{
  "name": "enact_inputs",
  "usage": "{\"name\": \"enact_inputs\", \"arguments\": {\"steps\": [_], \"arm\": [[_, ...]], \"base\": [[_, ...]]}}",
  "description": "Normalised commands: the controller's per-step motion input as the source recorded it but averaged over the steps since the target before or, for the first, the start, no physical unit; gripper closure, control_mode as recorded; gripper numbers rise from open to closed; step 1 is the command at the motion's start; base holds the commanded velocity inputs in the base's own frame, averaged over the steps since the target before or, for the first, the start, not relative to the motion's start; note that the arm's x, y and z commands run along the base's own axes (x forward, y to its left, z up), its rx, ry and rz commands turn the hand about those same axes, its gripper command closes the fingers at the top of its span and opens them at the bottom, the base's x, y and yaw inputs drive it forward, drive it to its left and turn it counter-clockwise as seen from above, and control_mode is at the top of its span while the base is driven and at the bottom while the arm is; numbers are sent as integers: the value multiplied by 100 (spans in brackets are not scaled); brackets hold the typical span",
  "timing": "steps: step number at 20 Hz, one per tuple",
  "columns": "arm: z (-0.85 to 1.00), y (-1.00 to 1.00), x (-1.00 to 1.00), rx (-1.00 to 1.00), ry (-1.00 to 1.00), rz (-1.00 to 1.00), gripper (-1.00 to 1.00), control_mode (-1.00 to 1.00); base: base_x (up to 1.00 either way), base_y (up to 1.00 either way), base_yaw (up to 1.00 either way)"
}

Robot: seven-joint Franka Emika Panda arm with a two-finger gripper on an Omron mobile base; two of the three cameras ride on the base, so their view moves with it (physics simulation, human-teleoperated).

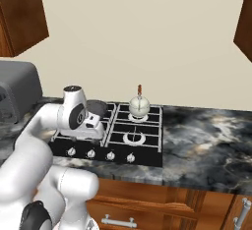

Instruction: Pick the pan from the cabinet and place it on the stove. Then turn on the stove burner for the pan.

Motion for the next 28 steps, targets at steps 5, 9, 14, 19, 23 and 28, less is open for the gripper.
{"name": "enact_inputs", "arguments": {"steps": [5,9,14,19,23,28], "arm": [[-44,-8,16,6,0,11,-100,-100],[-44,0,9,2,0,11,-100,-100],[-44,0,4,0,0,9,-100,-100],[-32,0,14,0,0,7,-100,-100],[-21,0,4,0,0,2,-100,-100],[-16,8,-1,0,0,-1,-100,-100]], "base": [[0,0,0],[0,0,0],[0,0,0],[0,0,0],[0,0,0],[0,0,0]]}}
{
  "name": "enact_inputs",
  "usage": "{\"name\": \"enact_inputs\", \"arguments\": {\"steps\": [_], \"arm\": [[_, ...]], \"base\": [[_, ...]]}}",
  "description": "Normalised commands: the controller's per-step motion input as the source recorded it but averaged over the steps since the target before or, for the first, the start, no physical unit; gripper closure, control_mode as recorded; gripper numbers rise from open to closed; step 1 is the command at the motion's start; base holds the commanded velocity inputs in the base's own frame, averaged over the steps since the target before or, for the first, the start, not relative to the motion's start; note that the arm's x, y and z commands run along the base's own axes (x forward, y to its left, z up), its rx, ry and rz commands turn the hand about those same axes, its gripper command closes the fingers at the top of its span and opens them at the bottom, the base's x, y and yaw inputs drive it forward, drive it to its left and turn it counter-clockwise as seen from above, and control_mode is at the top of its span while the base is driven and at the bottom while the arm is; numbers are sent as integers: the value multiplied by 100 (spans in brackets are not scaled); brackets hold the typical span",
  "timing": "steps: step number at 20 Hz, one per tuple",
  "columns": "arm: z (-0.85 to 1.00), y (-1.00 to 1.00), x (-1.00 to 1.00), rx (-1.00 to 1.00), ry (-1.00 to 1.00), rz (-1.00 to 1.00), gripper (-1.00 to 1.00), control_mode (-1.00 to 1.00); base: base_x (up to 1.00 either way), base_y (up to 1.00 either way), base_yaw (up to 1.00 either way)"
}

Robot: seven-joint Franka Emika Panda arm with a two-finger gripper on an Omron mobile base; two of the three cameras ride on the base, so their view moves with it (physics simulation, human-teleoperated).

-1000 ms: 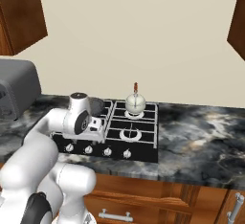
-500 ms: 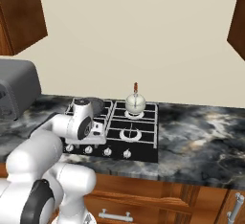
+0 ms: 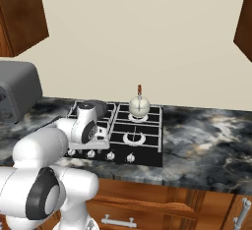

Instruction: Pick the pan from the cabinet and place it on the stove. Then turn on the stove burner for the pan.

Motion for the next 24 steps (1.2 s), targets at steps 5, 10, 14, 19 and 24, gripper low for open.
{"name": "enact_inputs", "arguments": {"steps": [5,10,14,19,24], "arm": [[-6,14,0,0,0,-4,-100,-100],[-10,4,0,0,0,-2,-100,-100],[-14,0,0,0,-3,0,-100,-100],[-14,-1,1,0,-4,0,-100,-100],[-17,-4,-3,0,-4,0,-100,-100]], "base": [[0,0,0],[0,0,0],[0,0,0],[0,0,0],[0,0,0]]}}
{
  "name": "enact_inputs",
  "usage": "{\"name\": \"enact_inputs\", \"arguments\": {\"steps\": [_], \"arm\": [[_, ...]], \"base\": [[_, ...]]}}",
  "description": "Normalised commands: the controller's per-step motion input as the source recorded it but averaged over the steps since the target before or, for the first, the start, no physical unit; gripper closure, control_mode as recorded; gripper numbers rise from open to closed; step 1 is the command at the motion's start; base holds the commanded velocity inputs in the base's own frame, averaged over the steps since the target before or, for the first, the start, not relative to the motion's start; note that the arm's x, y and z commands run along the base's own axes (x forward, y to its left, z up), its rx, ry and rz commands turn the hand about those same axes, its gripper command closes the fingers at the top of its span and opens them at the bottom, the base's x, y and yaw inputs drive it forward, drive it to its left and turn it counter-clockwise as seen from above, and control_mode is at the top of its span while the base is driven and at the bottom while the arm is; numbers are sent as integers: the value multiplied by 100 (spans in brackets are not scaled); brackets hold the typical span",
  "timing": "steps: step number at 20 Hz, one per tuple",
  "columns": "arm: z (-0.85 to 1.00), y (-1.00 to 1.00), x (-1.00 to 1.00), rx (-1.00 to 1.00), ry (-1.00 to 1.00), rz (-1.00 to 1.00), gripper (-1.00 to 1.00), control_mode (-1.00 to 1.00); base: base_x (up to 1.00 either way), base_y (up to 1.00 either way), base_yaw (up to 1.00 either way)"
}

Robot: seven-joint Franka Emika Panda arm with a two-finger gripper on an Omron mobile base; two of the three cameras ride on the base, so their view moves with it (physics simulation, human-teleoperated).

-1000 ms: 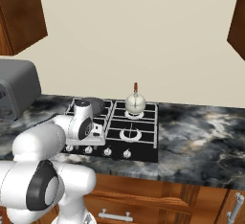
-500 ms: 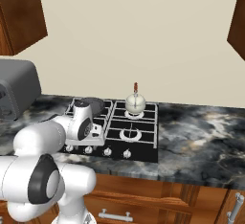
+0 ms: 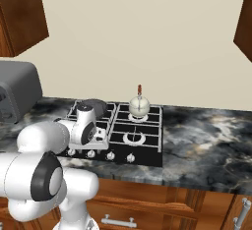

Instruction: Pick the pan from the cabinet and place it on the stove. Then turn on the stove burner for the pan.

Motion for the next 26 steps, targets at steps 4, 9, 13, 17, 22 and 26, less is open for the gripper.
{"name": "enact_inputs", "arguments": {"steps": [4,9,13,17,22,26], "arm": [[-13,-3,-18,0,-3,0,-100,-100],[-8,0,-7,0,-2,0,-100,-100],[-17,0,-6,0,-1,0,-100,-100],[-22,0,-20,0,0,0,-100,-100],[-17,0,-15,0,-1,0,-100,-100],[-22,0,-12,0,0,0,100,-100]], "base": [[0,0,0],[0,0,0],[0,0,0],[0,0,0],[0,0,0],[0,0,0]]}}
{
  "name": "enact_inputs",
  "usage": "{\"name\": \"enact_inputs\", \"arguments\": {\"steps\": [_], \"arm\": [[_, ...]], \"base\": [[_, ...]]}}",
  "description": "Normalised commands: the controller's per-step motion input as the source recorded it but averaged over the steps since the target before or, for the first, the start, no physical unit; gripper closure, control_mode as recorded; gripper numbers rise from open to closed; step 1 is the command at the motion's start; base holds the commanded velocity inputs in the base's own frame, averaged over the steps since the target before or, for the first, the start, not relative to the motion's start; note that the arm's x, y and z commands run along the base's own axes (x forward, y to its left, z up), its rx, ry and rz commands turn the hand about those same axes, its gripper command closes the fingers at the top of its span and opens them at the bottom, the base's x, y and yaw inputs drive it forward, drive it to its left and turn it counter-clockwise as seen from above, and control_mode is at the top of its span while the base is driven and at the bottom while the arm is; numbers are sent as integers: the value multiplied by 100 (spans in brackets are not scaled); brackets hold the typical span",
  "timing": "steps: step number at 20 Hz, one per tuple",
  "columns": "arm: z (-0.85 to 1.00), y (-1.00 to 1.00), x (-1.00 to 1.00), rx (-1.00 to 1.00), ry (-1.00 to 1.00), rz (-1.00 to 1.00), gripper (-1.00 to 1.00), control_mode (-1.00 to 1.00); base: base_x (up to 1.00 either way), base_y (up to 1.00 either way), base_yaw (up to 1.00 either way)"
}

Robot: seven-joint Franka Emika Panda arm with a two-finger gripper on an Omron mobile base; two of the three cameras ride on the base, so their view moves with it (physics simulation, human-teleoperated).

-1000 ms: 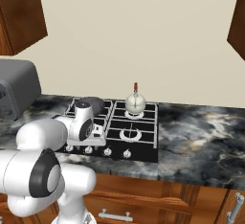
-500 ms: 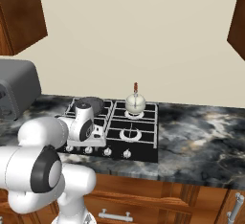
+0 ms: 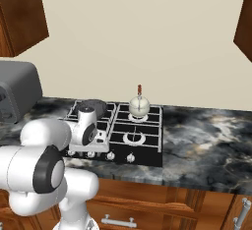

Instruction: Pick the pan from the cabinet and place it on the stove. Then turn on the stove burner for the pan.

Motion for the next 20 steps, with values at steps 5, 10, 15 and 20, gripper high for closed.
{"name": "enact_inputs", "arguments": {"steps": [5,10,15,20], "arm": [[-10,0,-4,0,-1,0,100,-100],[-8,0,-6,0,-14,2,100,-100],[-16,0,-18,0,-28,13,100,-100],[-15,0,-26,-2,-28,18,100,-100]], "base": [[0,0,0],[0,0,0],[0,0,0],[0,0,0]]}}
